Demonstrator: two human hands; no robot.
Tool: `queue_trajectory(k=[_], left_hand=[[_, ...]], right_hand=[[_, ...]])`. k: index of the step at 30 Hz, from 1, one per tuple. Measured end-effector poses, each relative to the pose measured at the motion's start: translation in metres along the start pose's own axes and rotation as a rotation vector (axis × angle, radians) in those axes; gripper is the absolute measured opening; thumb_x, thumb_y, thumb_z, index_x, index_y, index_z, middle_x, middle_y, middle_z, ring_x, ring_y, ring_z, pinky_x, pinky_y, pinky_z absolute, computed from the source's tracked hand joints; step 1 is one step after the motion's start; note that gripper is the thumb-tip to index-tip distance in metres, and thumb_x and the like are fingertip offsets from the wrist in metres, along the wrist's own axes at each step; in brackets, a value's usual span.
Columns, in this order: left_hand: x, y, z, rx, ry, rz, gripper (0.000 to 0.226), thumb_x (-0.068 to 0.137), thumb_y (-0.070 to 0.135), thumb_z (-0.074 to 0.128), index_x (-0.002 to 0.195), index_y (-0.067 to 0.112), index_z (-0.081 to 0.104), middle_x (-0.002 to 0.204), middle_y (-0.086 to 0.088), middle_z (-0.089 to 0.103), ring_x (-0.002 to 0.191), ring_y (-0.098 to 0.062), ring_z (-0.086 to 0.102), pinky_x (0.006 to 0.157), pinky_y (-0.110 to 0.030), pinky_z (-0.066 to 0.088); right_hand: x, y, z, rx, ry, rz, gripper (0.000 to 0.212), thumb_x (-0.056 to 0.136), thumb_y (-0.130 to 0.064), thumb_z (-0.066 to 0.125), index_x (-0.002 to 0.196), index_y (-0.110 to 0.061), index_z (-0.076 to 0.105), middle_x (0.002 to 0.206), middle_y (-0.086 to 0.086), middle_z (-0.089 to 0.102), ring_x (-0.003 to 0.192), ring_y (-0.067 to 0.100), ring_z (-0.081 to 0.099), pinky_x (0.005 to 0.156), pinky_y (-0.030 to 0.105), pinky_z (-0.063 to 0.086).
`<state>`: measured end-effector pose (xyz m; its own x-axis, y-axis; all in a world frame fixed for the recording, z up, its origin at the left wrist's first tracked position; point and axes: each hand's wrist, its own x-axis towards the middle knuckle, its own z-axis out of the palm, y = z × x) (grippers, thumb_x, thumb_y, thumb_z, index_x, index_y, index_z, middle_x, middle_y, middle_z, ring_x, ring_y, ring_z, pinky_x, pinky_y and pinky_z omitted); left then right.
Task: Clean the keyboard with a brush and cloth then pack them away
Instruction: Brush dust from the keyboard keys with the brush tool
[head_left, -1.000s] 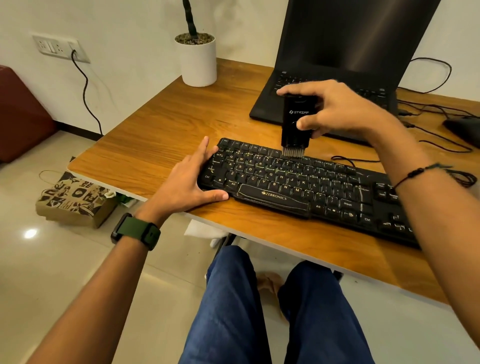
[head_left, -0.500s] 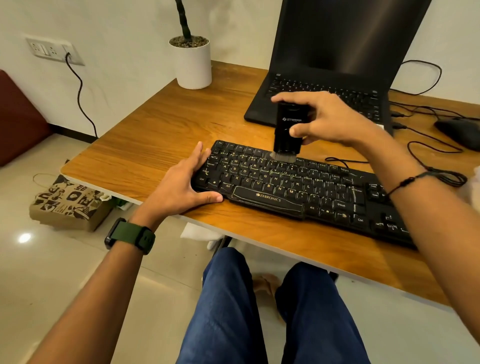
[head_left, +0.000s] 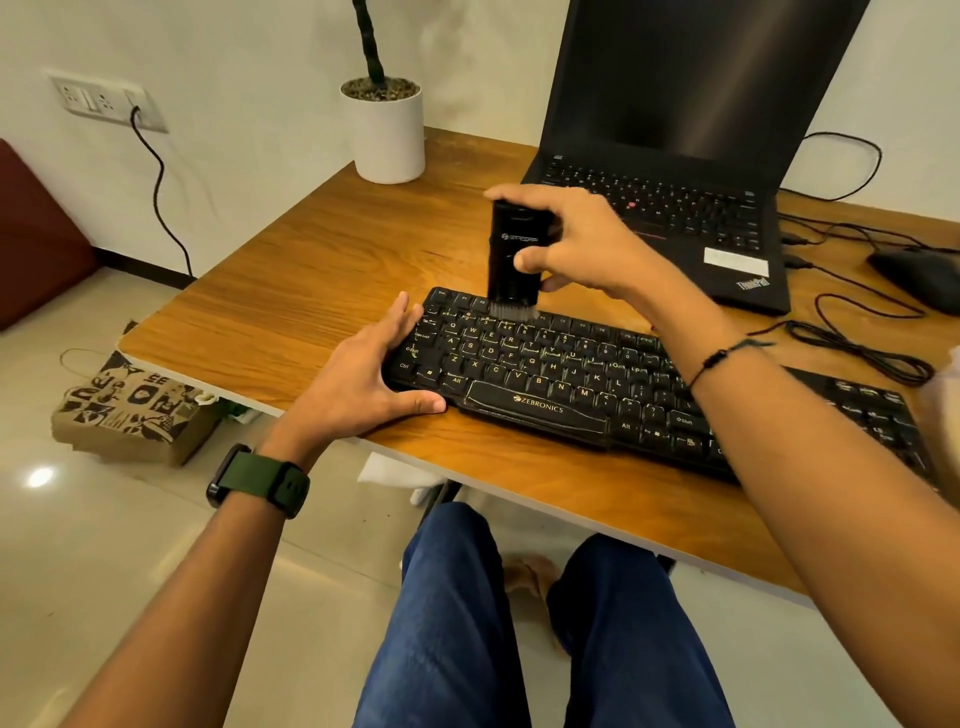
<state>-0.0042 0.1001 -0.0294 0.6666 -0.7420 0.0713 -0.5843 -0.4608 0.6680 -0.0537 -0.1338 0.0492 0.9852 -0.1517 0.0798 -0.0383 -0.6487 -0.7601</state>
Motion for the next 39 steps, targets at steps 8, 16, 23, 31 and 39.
queue_trajectory(k=[8, 16, 23, 31, 39], left_hand=[[-0.001, 0.001, -0.001, -0.025, -0.012, -0.039, 0.120, 0.051, 0.056, 0.068, 0.148, 0.021, 0.006, 0.150, 0.008, 0.026, 0.134, -0.006, 0.025, 0.112, -0.028, 0.020], [-0.001, 0.001, 0.000, 0.017, -0.002, -0.034, 0.108, 0.065, 0.039, 0.077, 0.148, 0.021, 0.009, 0.151, 0.008, 0.025, 0.134, -0.009, 0.027, 0.104, -0.020, 0.020], [-0.001, 0.001, -0.001, 0.004, -0.003, -0.053, 0.111, 0.061, 0.041, 0.077, 0.148, 0.022, 0.010, 0.151, 0.009, 0.025, 0.135, -0.010, 0.026, 0.106, -0.023, 0.021], [-0.001, 0.002, -0.002, 0.014, -0.009, -0.056, 0.107, 0.064, 0.040, 0.077, 0.147, 0.025, 0.011, 0.152, 0.008, 0.021, 0.136, -0.011, 0.026, 0.108, -0.025, 0.021], [-0.001, 0.001, -0.002, 0.007, -0.025, -0.061, 0.109, 0.063, 0.043, 0.075, 0.147, 0.025, 0.008, 0.152, 0.009, 0.022, 0.135, -0.010, 0.027, 0.106, -0.023, 0.021]], right_hand=[[0.030, -0.023, 0.039, 0.085, 0.029, -0.097, 0.068, 0.079, 0.004, 0.062, 0.136, -0.029, 0.045, 0.134, 0.000, 0.047, 0.110, 0.022, 0.052, 0.065, 0.029, 0.059], [-0.024, 0.011, -0.015, -0.011, 0.064, -0.004, 0.067, 0.079, 0.003, 0.062, 0.131, -0.036, 0.046, 0.124, -0.003, 0.049, 0.104, 0.021, 0.058, 0.068, 0.035, 0.059], [-0.067, 0.034, -0.060, -0.050, 0.124, 0.072, 0.068, 0.080, 0.003, 0.063, 0.129, -0.041, 0.046, 0.124, -0.006, 0.049, 0.103, 0.019, 0.058, 0.066, 0.030, 0.059], [-0.048, 0.027, -0.035, -0.008, 0.097, 0.037, 0.067, 0.081, 0.003, 0.063, 0.130, -0.040, 0.047, 0.124, -0.006, 0.048, 0.103, 0.020, 0.058, 0.066, 0.033, 0.059], [0.000, 0.000, 0.009, 0.027, 0.053, -0.031, 0.066, 0.081, 0.003, 0.061, 0.134, -0.032, 0.045, 0.121, -0.001, 0.049, 0.106, 0.022, 0.055, 0.067, 0.037, 0.059]])
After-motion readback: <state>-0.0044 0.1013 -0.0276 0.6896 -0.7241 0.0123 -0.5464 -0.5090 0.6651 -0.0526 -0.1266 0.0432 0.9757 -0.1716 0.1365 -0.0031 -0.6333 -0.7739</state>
